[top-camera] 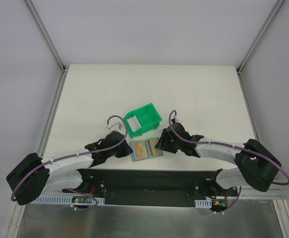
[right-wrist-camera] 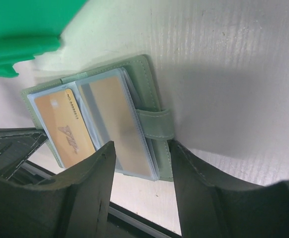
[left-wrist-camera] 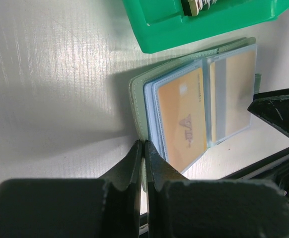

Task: Put the credit cards into the card holder
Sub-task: Insert the credit card into the card holder, then turn over the card slot in the card holder.

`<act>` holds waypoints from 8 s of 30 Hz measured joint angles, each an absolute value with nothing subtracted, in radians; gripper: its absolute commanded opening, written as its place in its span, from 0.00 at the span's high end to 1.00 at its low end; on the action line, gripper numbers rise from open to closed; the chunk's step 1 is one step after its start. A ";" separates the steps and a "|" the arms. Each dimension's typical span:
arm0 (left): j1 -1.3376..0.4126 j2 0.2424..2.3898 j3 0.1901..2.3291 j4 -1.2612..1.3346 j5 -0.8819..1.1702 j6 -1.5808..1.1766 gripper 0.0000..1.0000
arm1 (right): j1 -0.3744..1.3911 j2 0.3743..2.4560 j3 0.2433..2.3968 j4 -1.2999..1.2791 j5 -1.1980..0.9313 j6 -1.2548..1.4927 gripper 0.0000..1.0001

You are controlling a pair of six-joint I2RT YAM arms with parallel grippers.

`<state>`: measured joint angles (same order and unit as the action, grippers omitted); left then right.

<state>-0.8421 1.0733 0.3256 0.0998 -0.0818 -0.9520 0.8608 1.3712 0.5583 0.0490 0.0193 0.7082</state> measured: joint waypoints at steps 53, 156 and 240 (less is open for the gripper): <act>-0.842 1.086 0.326 0.116 -0.074 -0.952 1.00 | 0.794 1.421 0.345 0.604 0.075 0.902 0.51; -0.842 0.968 0.361 0.063 -0.026 -0.772 1.00 | 1.119 1.661 1.026 -0.211 0.069 0.373 0.56; -0.842 0.973 0.361 0.064 -0.026 -0.773 1.00 | 1.170 1.746 1.184 -0.496 0.349 0.305 0.51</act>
